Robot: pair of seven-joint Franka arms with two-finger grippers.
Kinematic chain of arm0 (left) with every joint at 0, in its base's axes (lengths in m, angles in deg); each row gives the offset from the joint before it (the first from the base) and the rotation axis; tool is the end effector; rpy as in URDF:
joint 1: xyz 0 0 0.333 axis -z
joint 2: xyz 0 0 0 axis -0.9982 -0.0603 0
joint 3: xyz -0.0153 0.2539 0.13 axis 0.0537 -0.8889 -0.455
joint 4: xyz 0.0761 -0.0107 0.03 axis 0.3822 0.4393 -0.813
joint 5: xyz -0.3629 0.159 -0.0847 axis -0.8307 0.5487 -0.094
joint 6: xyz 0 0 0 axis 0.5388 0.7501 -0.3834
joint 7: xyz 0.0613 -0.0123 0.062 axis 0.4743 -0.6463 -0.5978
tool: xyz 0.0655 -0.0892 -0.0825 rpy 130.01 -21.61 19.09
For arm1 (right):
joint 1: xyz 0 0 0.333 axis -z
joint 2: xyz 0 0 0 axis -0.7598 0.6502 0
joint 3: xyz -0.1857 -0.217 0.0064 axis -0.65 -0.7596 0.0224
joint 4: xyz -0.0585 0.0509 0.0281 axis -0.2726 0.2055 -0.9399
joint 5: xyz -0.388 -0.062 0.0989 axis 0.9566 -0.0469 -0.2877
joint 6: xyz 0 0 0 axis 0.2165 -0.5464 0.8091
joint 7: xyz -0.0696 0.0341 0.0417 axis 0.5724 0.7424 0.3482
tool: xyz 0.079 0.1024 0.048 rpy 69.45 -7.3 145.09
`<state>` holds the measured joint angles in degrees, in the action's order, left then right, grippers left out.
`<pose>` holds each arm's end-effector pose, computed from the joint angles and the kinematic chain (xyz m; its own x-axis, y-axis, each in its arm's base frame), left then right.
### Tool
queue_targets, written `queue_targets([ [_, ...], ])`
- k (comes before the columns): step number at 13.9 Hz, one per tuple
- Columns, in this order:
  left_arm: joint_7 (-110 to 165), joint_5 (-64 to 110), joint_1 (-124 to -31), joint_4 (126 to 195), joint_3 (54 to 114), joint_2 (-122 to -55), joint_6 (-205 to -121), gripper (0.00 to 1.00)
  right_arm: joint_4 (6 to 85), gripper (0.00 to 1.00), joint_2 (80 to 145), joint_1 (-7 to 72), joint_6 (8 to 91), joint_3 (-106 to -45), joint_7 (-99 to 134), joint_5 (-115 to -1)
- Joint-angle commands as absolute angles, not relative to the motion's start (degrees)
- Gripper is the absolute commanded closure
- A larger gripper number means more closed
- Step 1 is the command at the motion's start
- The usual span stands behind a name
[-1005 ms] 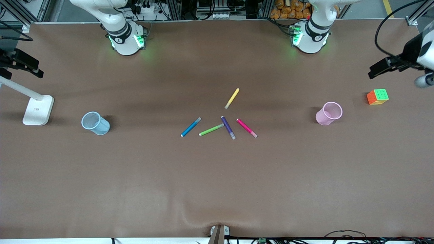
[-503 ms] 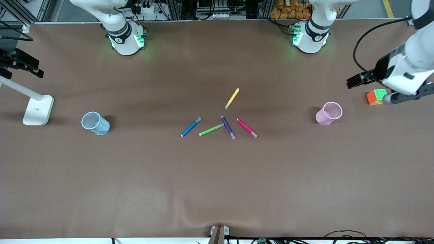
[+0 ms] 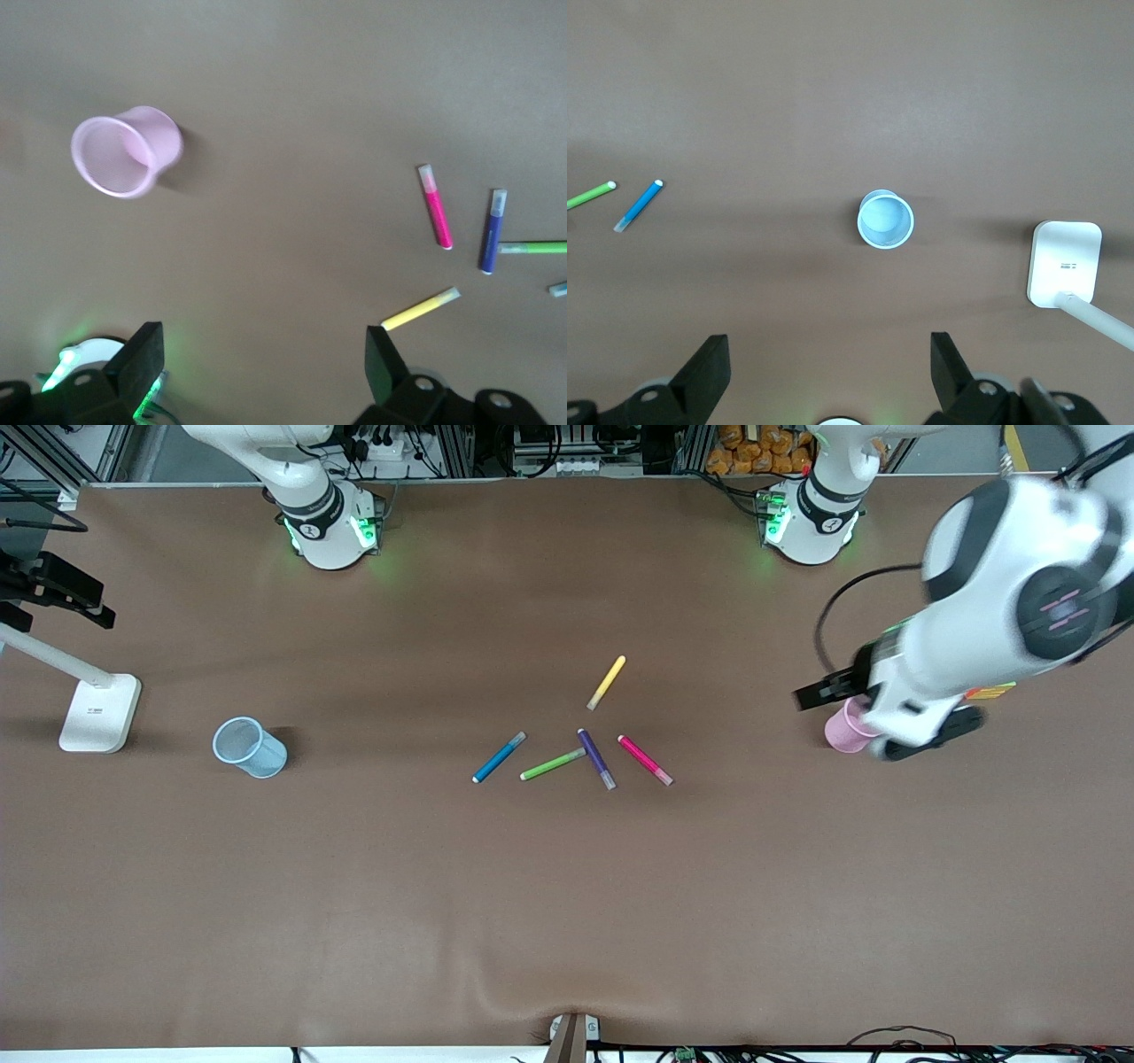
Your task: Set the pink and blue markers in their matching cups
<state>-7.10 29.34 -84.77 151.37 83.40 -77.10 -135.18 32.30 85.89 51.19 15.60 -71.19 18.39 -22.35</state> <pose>0.5687 -0.1934 0.4181 0.8857 0.3735 -0.2759 0.3655 -0.9272 -0.0819 0.5351 -0.0241 0.6109 0.9992 0.0256 -0.0317 0.0250 -0.9995 -0.0218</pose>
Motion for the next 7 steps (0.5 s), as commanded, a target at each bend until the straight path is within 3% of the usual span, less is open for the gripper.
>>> queue_targets([
  [1,-12.8,25.6,-82.9,150.2,83.4,-82.2,-137.7,0.00,31.1,0.00,86.6,51.8,14.9,-71.2,18.7,-23.0],
  [5,-14.6,18.9,-82.8,150.2,83.4,-88.2,-139.3,0.00,31.0,0.00,87.4,51.9,15.1,-71.2,18.5,-23.0],
  [7,-14.8,16.7,-82.8,150.2,83.4,-91.2,-140.6,0.00,30.5,0.00,91.6,52.0,15.1,-71.3,18.4,-22.2],
])
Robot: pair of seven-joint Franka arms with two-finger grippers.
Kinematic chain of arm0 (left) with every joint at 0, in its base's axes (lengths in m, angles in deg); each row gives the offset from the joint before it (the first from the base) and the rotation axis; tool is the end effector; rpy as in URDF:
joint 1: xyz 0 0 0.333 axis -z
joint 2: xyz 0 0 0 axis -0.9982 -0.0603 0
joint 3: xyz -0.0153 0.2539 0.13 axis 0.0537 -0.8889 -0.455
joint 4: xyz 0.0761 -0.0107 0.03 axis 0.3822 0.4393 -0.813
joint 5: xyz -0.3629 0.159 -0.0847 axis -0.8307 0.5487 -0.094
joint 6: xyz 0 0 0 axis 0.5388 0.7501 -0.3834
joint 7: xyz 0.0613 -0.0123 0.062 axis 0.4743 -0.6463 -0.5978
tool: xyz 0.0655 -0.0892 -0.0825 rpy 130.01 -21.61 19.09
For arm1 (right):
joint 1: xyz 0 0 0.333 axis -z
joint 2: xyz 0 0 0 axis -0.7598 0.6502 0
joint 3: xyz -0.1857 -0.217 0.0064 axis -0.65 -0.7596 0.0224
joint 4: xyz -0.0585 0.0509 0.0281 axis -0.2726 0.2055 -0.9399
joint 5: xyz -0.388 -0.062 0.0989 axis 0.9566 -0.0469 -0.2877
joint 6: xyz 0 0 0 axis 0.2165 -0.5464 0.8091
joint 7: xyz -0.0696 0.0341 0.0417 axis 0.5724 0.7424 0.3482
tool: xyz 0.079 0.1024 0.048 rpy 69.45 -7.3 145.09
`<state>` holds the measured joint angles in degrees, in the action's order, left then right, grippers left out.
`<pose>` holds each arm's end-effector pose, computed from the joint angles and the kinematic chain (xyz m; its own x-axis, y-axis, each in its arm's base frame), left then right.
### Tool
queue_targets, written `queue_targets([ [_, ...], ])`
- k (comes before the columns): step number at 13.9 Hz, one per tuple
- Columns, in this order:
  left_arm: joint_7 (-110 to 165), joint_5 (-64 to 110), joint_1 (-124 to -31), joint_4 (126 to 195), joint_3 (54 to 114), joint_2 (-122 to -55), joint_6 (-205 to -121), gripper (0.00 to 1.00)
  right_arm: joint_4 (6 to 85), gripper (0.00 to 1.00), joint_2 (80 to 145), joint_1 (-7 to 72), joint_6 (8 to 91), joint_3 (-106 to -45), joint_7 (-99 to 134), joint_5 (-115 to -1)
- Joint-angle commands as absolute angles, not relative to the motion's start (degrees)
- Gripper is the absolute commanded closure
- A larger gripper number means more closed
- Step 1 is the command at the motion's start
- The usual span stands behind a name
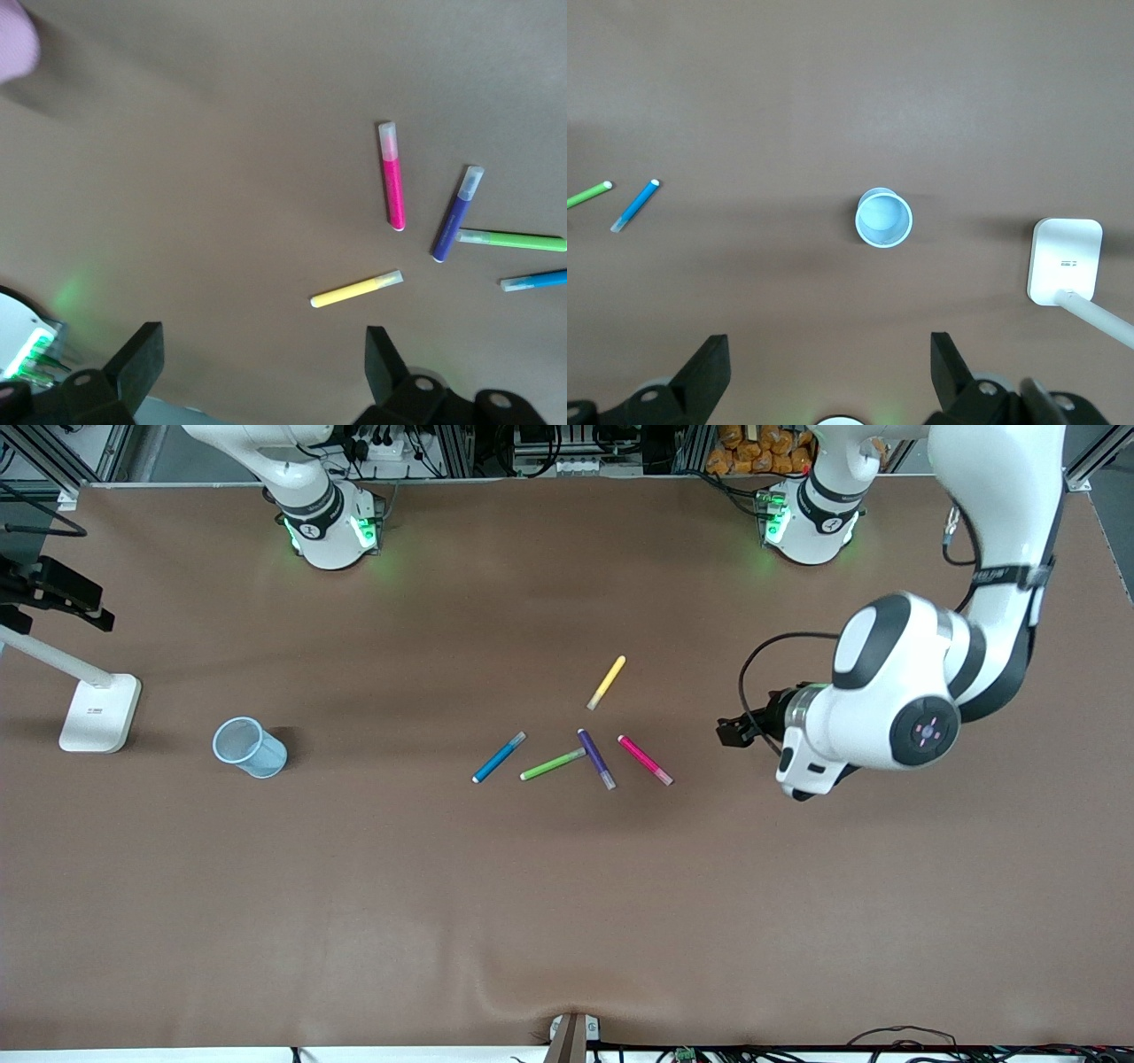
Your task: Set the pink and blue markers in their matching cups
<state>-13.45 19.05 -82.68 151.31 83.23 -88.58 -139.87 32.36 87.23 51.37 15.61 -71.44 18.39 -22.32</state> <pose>0.5739 -0.2388 0.3102 0.7490 0.4458 -0.4902 0.4866 -0.8722 -0.0496 0.5412 -0.0285 0.5979 0.9983 0.0181 -0.0559 0.0169 -0.9996 -0.0227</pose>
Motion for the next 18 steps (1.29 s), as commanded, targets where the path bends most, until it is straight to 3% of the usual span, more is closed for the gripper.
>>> queue_targets([
  [1,-14.8,15.8,-82.8,150.1,83.4,-92.5,-142.1,0.00,30.3,0.00,91.9,52.0,15.1,-71.4,18.3,-22.0],
  [9,-25.9,14.0,-79.5,150.1,83.3,-101.9,-160.9,0.00,30.1,0.00,98.7,54.3,16.0,-71.5,18.1,-20.1],
  [12,-26.1,14.0,-79.0,150.2,83.3,-104.7,-164.3,0.00,30.2,0.00,99.5,54.4,15.8,-71.5,18.3,-20.6],
  [14,-26.1,14.0,-78.4,150.2,83.3,-106.0,-165.6,0.10,30.4,0.00,99.5,53.2,15.3,-71.3,18.9,-20.7],
  [16,-26.1,14.0,-77.6,150.2,83.3,-107.1,-166.1,0.11,31.2,0.00,99.4,53.2,15.1,-71.1,19.3,-22.4],
  [18,-26.1,13.9,-77.4,150.3,83.3,-108.1,-167.8,0.19,32.3,0.00,99.0,52.3,14.9,-71.0,24.8,-24.2],
])
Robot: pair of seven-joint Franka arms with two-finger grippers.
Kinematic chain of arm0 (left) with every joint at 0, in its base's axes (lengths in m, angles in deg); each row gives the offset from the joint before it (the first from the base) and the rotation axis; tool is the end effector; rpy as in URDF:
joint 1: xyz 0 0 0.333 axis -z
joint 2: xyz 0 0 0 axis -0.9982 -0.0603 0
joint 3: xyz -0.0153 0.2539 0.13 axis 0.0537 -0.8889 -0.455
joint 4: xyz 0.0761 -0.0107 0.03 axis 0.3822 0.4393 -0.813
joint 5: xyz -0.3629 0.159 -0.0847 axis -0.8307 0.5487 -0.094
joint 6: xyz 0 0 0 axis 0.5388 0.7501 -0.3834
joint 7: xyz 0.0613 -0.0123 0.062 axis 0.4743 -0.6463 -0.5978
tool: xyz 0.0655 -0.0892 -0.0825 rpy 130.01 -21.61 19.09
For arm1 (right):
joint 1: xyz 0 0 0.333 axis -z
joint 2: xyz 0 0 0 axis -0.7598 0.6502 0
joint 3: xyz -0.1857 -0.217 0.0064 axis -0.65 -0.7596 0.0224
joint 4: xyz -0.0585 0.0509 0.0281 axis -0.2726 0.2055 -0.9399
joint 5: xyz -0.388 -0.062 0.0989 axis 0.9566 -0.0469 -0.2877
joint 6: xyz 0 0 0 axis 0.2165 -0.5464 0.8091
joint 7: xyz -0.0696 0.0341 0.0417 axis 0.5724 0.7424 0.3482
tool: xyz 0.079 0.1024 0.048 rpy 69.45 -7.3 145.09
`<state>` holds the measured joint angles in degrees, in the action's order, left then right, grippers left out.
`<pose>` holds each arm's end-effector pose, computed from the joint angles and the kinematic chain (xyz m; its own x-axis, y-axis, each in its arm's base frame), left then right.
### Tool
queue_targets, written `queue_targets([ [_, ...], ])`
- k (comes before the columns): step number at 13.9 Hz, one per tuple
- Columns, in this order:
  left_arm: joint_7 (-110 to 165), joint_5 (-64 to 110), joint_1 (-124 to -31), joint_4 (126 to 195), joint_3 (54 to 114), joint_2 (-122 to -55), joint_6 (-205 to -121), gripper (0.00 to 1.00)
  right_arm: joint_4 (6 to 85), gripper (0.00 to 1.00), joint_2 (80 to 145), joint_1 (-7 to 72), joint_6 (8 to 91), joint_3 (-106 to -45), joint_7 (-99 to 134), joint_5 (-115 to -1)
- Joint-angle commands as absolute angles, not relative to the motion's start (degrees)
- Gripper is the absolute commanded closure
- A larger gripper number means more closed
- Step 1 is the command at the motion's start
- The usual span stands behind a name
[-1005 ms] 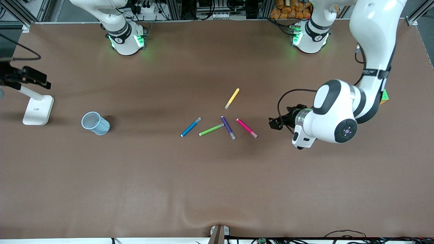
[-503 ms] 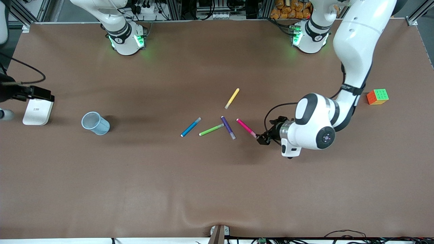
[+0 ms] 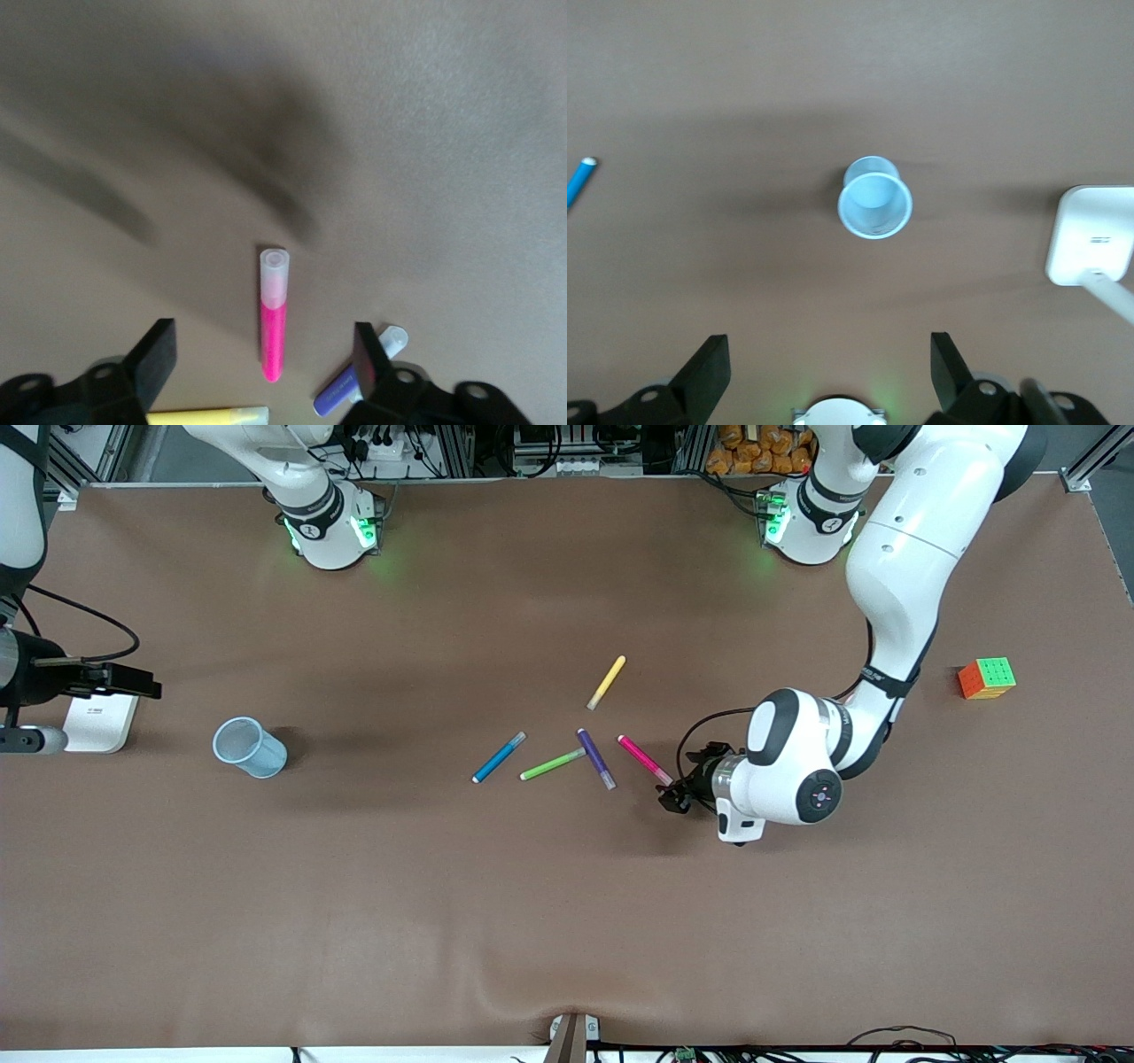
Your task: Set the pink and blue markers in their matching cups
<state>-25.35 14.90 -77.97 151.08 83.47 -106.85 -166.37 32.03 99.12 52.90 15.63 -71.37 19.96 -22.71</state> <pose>0.5892 -0.3006 0.1354 0.5904 0.6429 -0.4880 0.7300 -0.6833 -0.0171 0.5840 -0.0439 0.4832 0.9665 -0.0318 -0.2547 -0.0414 -0.9986 -0.0322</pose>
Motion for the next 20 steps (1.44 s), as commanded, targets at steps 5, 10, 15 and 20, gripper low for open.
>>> queue_targets([
  [5,-26.1,14.0,-76.4,150.7,83.2,-109.7,-168.6,0.40,34.3,0.00,98.6,43.9,15.1,-71.0,47.2,-24.6],
  [10,-26.0,14.2,-76.2,150.9,83.1,-110.6,-170.2,0.80,42.1,0.00,94.8,40.8,23.3,-71.0,59.5,-31.5],
  [15,-26.1,14.4,-77.5,151.3,82.9,-109.3,-169.4,1.00,46.1,0.00,95.2,35.4,32.4,-71.0,70.1,-31.5],
  [20,-25.6,18.9,-83.7,151.1,82.8,-98.5,-156.5,1.00,49.5,0.00,99.5,23.9,46.0,-71.0,85.6,-31.5],
])
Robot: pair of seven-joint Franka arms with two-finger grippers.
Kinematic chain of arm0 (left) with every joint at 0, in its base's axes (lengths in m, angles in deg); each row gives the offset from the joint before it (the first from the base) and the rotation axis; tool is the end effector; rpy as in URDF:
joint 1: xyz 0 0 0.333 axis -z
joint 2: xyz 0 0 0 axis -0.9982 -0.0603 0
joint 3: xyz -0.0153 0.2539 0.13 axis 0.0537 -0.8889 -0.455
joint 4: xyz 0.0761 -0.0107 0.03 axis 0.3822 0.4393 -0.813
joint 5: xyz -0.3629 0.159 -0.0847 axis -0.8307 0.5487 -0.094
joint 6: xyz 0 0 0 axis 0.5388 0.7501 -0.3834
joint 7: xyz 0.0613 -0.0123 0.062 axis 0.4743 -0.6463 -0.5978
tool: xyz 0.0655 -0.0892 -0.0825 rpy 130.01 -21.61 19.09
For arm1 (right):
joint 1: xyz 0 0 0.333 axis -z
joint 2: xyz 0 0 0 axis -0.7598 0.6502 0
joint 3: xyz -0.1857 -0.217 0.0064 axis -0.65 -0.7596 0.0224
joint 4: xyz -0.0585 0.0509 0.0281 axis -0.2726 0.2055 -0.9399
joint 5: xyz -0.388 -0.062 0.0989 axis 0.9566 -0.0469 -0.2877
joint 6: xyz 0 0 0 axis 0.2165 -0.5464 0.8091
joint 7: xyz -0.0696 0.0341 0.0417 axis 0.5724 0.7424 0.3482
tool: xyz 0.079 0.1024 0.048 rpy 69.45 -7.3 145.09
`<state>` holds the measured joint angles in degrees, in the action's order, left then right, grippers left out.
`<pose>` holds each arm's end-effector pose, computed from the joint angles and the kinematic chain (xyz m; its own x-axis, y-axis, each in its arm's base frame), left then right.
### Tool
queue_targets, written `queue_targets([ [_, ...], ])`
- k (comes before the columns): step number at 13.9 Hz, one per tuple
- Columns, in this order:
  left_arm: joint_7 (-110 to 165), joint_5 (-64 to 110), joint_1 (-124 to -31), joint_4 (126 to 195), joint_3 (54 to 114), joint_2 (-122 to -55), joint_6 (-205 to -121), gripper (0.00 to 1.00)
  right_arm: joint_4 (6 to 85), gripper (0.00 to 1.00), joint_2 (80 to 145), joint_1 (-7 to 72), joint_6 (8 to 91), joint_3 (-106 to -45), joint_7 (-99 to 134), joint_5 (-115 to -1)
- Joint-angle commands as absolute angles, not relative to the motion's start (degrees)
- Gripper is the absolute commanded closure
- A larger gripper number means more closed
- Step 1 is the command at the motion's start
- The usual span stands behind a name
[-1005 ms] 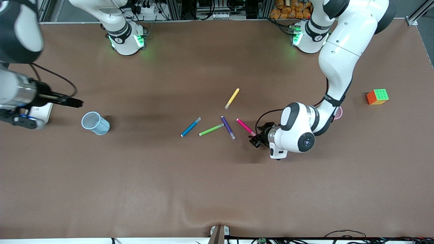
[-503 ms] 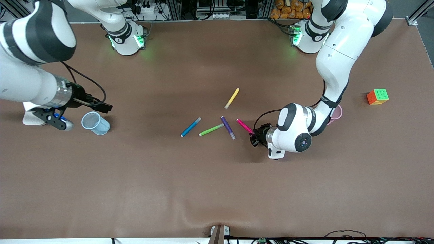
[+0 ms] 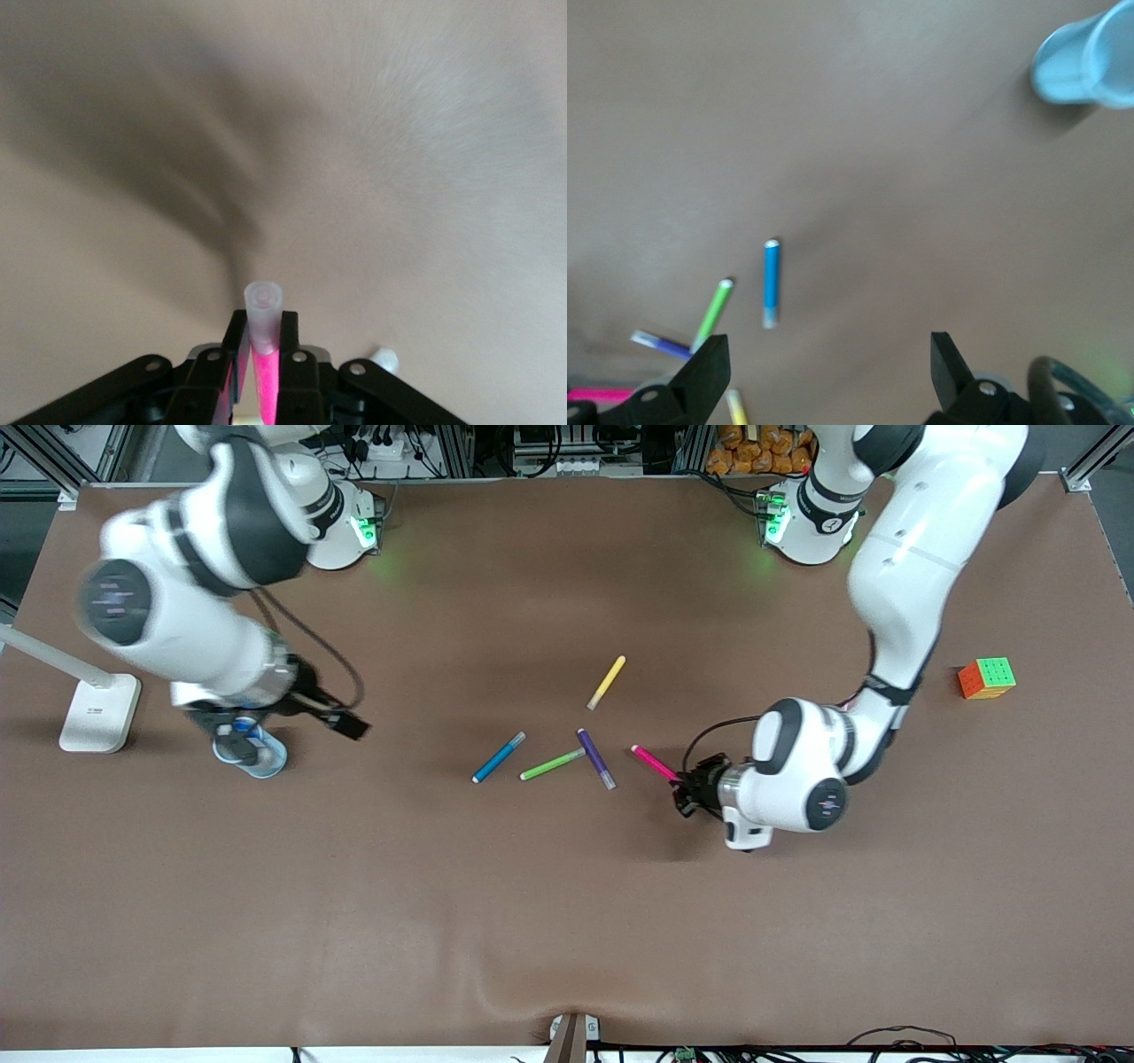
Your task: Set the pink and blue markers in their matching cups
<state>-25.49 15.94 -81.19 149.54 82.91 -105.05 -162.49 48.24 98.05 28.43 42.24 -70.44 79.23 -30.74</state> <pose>0.6120 -0.2616 0.1613 0.5702 0.6686 -0.4773 0.7513 -0.6594 -0.0261 0.5625 0.2305 0.3932 0.7664 -0.6217 -0.1615 -0.6336 -0.7730 -0.0314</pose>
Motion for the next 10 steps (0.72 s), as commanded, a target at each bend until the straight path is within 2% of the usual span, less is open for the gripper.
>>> queue_targets([
  [1,-25.3,21.9,-84.5,150.8,82.6,-96.9,-154.2,1.00,49.5,0.00,101.0,22.1,48.1,-71.0,88.4,-31.3],
  [4,-25.0,33.4,-84.7,150.8,82.7,-91.5,-152.4,1.00,49.6,0.00,104.5,17.9,51.8,-71.1,93.7,-30.9],
  [7,-21.8,35.2,-87.1,151.4,82.7,-87.3,-149.3,1.00,50.1,0.00,108.7,14.3,57.3,-71.2,97.2,-30.6],
  [10,-17.8,35.8,-90.5,155.7,82.8,-80.4,-149.7,1.00,50.1,0.00,112.9,12.4,61.6,-71.2,98.6,-29.6],
])
